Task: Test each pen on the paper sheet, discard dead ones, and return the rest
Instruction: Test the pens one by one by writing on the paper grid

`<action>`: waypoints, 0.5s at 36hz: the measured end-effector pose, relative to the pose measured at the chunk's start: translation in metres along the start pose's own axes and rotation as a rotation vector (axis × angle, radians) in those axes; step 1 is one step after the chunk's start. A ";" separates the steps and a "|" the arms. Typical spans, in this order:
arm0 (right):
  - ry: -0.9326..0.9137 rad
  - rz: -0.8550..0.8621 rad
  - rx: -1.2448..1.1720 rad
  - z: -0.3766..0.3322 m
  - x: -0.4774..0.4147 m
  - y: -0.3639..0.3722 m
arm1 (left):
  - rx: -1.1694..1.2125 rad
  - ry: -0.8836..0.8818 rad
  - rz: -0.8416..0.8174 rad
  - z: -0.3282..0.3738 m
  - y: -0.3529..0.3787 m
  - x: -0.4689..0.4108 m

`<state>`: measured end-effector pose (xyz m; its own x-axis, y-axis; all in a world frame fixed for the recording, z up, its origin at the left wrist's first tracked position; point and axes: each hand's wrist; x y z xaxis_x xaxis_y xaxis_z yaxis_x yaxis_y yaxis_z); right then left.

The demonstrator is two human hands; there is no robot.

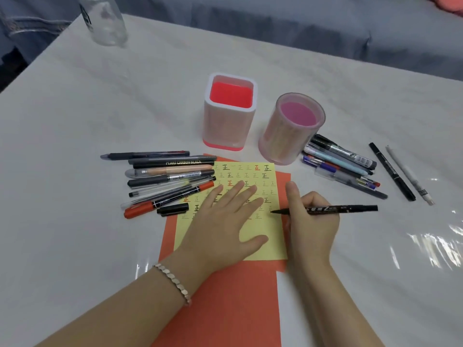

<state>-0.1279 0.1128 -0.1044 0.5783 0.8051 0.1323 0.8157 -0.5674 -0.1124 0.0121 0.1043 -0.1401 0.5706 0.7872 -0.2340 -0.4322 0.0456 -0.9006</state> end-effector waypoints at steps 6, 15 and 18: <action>-0.044 0.055 0.108 0.015 -0.001 0.004 | 0.025 -0.015 0.013 0.001 0.000 0.000; -0.099 0.046 0.163 0.017 -0.001 0.005 | 0.036 -0.014 0.029 0.001 0.000 0.000; -0.103 0.047 0.170 0.017 -0.001 0.005 | 0.045 -0.016 0.032 0.002 -0.001 0.000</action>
<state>-0.1251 0.1122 -0.1221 0.6036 0.7970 0.0226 0.7687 -0.5741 -0.2819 0.0109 0.1051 -0.1385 0.5447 0.7986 -0.2561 -0.4809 0.0473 -0.8755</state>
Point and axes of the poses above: each hand's wrist, its own x-axis away from the middle knuckle, its own y-axis out of the palm, z = x × y, and after that the axes turned 7 degrees about y, right-handed
